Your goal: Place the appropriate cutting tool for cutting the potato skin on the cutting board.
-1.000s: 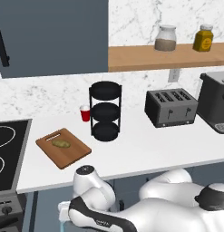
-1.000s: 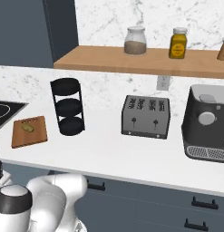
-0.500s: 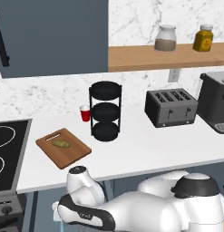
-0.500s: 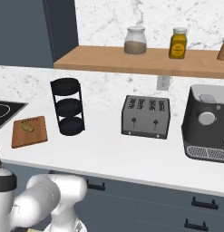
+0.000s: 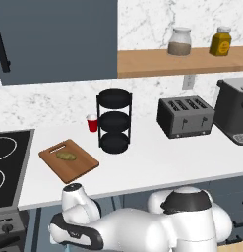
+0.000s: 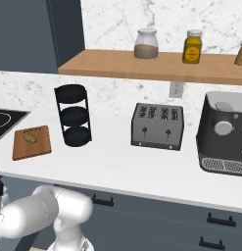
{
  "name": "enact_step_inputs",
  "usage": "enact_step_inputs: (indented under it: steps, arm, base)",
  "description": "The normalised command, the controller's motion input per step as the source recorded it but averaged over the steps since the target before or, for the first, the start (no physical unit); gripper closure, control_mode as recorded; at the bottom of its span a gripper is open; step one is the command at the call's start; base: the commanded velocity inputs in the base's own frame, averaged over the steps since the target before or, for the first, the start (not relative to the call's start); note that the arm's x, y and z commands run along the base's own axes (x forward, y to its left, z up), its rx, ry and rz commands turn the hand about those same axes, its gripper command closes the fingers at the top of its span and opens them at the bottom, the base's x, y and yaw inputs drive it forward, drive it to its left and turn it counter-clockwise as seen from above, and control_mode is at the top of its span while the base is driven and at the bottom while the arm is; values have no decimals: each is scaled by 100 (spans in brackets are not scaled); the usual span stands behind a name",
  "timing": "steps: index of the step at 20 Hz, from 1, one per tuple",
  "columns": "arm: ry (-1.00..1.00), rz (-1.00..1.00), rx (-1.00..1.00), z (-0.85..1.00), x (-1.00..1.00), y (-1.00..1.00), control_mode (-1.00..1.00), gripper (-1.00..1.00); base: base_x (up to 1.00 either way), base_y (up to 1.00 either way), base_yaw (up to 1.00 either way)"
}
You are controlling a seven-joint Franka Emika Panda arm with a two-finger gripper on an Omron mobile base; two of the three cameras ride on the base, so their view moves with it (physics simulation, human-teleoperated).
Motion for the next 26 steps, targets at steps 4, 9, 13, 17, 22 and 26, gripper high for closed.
enact_step_inputs:
  steps: [4, 9, 13, 17, 22, 26]
  arm:
    - [2, 0, -1, -12, 2, 0, -100, -100]
    - [2, 0, -1, -18, 2, 12, -100, -100]
    - [0, 0, -1, -28, 0, 20, -100, -100]
    - [0, 0, -2, -29, 0, 25, -100, -100]
    - [0, 0, -2, -18, 2, 12, -100, -100]
    - [0, 0, -3, -25, 5, 13, -100, -100]
  base:
    - [0, 0, 0]
    - [0, 0, 0]
    - [0, 0, 0]
    - [0, 0, 0]
    - [0, 0, 0]
    - [0, 0, 0]
